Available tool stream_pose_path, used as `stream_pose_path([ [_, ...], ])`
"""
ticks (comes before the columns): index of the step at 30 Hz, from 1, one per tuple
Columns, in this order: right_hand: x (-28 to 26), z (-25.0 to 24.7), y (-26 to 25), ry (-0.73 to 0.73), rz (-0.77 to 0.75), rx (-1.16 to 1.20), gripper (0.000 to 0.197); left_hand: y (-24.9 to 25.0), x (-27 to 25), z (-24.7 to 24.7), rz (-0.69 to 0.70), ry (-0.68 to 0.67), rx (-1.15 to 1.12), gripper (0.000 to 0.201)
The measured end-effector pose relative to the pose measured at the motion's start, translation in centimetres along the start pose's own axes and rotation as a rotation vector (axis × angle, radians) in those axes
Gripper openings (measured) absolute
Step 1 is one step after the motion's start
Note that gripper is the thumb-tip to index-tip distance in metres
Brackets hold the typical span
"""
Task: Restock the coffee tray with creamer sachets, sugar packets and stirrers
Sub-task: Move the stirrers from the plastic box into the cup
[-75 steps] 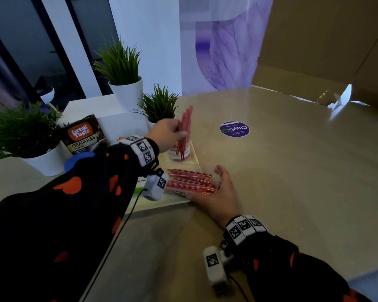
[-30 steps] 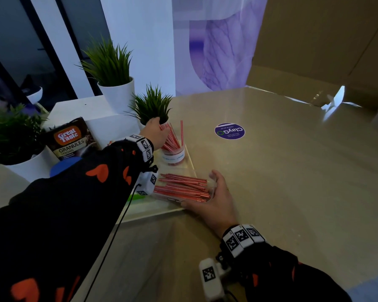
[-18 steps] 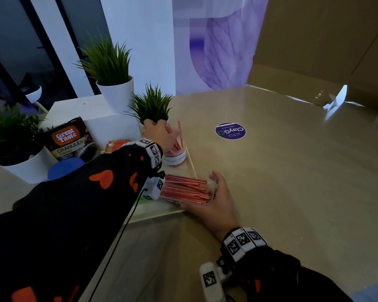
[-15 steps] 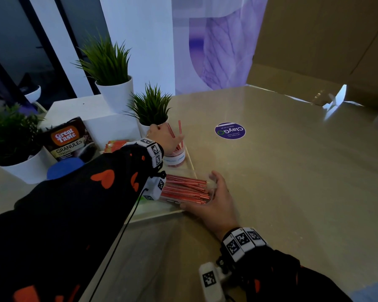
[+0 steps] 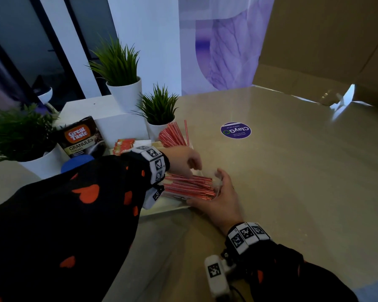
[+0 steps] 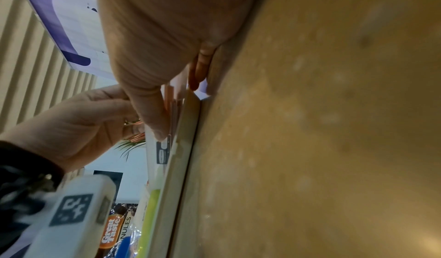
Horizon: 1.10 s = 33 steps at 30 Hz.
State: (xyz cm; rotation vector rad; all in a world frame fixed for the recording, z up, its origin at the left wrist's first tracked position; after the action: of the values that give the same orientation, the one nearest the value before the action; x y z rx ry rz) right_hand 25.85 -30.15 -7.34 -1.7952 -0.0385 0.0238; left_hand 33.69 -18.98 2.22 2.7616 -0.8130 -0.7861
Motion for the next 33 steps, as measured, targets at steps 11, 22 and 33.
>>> stream_pose_path([
  [11, 0.0, -0.1, -0.3, -0.002, -0.012, -0.017, 0.134, 0.5, -0.6, 3.6, -0.126, -0.106, 0.24, 0.056],
  [22, -0.2, -0.2, -0.2, 0.005, 0.004, -0.02, 0.128, -0.2, -1.2, 2.3, -0.115, -0.019, 0.131, 0.019],
  [33, -0.3, 0.0, -0.5, -0.012, 0.015, -0.009, 0.132, -0.8, -3.5, -4.7, 0.033, 0.367, -0.383, 0.006],
])
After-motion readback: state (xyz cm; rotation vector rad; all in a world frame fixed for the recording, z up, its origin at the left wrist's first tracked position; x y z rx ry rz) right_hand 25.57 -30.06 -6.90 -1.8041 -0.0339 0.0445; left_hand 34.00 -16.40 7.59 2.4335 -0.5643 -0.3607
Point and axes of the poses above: each hand's wrist, its own x-axis towards the middle knuckle, its own z-axis out of the palm, y = z × x, the point moved 10 cm from there along x, towards the middle knuckle, and after that the axes turned 9 degrees about -y, right-handed, at the moved point
